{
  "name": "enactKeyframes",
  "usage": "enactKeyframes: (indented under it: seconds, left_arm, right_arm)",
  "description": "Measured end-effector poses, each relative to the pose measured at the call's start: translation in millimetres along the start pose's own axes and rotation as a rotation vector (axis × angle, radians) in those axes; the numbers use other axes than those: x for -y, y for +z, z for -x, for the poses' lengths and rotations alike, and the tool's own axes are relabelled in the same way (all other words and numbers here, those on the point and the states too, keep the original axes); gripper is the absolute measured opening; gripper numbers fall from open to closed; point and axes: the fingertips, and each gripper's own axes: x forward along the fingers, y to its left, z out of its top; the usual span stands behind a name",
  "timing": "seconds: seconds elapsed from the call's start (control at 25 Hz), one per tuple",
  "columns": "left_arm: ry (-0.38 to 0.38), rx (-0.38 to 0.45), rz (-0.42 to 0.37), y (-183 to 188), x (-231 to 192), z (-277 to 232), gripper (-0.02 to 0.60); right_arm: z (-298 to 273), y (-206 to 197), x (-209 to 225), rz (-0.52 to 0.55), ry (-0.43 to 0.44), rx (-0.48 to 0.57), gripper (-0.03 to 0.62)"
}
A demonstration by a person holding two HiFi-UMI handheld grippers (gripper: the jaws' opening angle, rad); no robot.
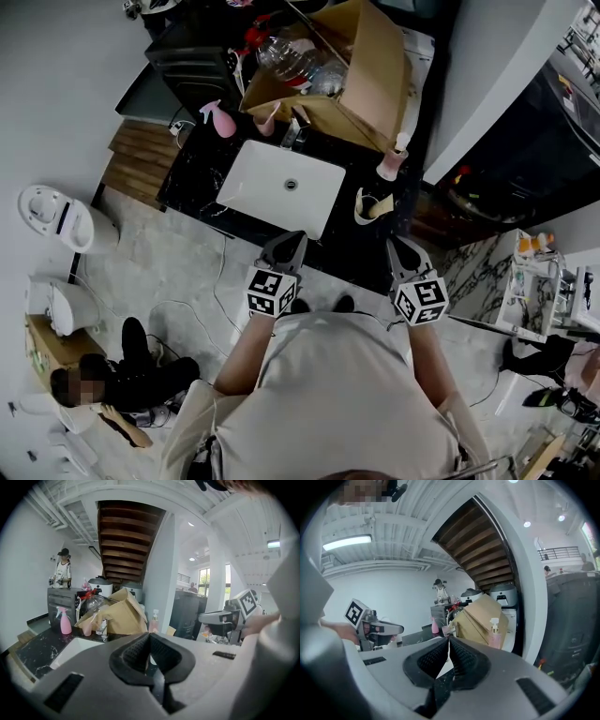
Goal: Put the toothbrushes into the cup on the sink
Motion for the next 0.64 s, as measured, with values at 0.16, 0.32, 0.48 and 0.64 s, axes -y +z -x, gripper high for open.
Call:
enactKeyframes:
  seconds: [0.16, 0.32, 0.48, 0.64]
  left_arm:
    - [-0.005, 0.005, -0.002, 1.7, 0.6, 5.5, 0.008]
    - [-0.005, 0.006, 0.004, 0.0, -0.2, 10.7, 0.008]
    - [-0.003, 0.009, 0.008, 0.8, -2.7, 14.0, 0.008]
    - [-0.005, 0.015, 0.005, 2.6, -3.6, 16.4, 0.008]
  right_arm:
    - [1.6, 3.8, -7.4, 0.007, 0.002, 0.007, 0.036]
    - [3.4, 4.2, -11.6, 0.005, -0.002, 0.010, 0.037]
    - [3.1, 5.3, -15.9, 0.004, 0.001, 0.015, 0.036]
    - [2.1, 7.6, -19.0, 0.008, 0.003, 0.019, 0.035]
